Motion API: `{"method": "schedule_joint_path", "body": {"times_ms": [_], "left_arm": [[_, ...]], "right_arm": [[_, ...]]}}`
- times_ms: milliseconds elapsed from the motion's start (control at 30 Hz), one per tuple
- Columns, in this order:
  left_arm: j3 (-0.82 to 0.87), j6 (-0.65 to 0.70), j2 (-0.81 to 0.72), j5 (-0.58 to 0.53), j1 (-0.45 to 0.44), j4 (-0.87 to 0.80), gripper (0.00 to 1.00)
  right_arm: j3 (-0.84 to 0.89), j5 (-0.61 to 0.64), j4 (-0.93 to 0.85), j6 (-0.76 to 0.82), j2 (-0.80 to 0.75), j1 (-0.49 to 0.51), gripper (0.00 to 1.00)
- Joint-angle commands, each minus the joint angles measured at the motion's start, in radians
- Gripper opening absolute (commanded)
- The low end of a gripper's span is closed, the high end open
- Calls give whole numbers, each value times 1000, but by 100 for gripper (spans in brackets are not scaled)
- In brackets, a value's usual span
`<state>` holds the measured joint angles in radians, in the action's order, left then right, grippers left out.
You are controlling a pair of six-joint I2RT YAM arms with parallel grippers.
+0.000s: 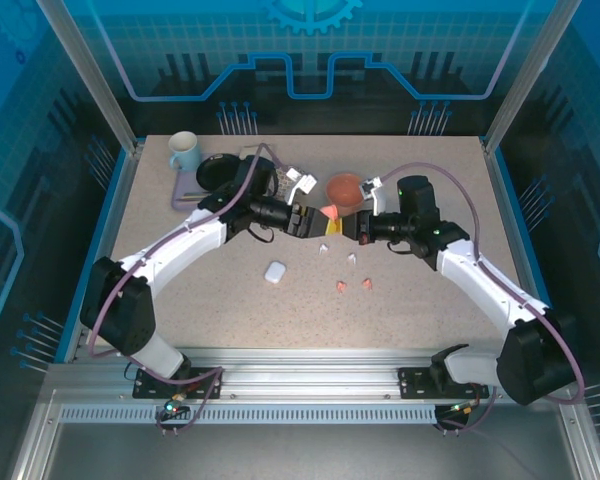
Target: Insert the wireless bluetooth earbuds into the charging case
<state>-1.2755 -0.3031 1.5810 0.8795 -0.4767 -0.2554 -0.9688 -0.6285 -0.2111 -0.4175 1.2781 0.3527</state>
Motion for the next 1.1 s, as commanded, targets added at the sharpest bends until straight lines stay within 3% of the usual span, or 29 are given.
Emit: {"method": "schedule_joint_path", "body": {"times_ms": [0, 167, 400, 633, 1067], "left_arm": [[-101, 145, 13, 94, 50, -204, 91], [-245, 337, 72, 160, 85, -480, 90], [-396, 509, 195, 271, 92, -750, 71], [-408, 528, 218, 277, 90, -767, 70], [-441, 543, 278, 286, 28, -794, 54]], "right_arm": [[-113, 31, -258, 250, 34, 2, 0], [-222, 20, -440, 447, 77, -1, 0], [-255, -63, -465, 521, 95, 1, 0], [-273, -62, -481, 535, 130, 21, 0], [-323, -51, -505, 554, 171, 48, 0]]}}
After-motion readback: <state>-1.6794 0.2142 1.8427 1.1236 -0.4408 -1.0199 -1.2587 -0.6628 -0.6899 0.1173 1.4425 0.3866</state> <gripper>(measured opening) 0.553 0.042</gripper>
